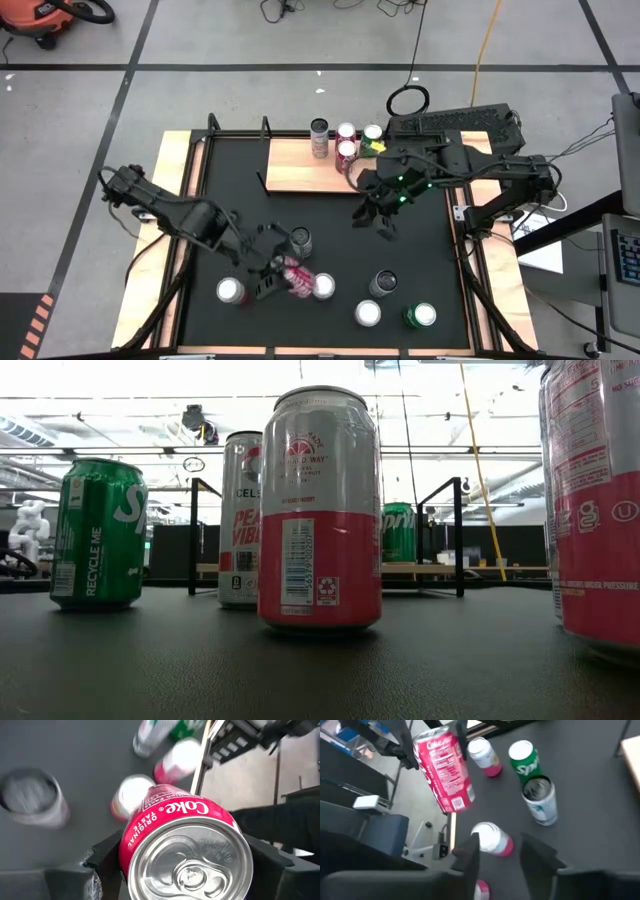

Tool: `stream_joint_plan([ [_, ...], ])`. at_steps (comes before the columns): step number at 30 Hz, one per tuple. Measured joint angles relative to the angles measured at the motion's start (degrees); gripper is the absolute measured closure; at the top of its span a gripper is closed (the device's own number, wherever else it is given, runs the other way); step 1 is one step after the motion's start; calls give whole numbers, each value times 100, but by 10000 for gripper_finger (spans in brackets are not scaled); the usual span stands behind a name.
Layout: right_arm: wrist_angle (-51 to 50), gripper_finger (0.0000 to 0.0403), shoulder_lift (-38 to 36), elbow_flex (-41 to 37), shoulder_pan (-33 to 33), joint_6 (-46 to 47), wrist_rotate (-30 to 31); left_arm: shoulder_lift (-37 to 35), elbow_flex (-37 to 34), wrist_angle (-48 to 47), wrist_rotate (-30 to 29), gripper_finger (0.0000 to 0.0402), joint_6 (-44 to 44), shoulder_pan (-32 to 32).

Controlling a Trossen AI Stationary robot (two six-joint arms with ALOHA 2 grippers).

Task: Place canned beverage on shelf
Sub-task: Put the red soda can on the shelf

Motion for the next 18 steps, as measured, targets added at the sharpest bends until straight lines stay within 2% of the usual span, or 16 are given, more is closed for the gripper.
stream_joint_plan([
  [9, 1192, 153, 376, 0, 500, 483, -161, -18, 460, 98, -153, 111, 1513, 513],
  [15, 1425, 91, 454, 0, 651, 187, 323, -11, 460, 539, -139, 111, 2305, 669],
  [18, 1461, 70, 481, 0, 647, 171, 352, -11, 458, 763, -135, 111, 2663, 678],
])
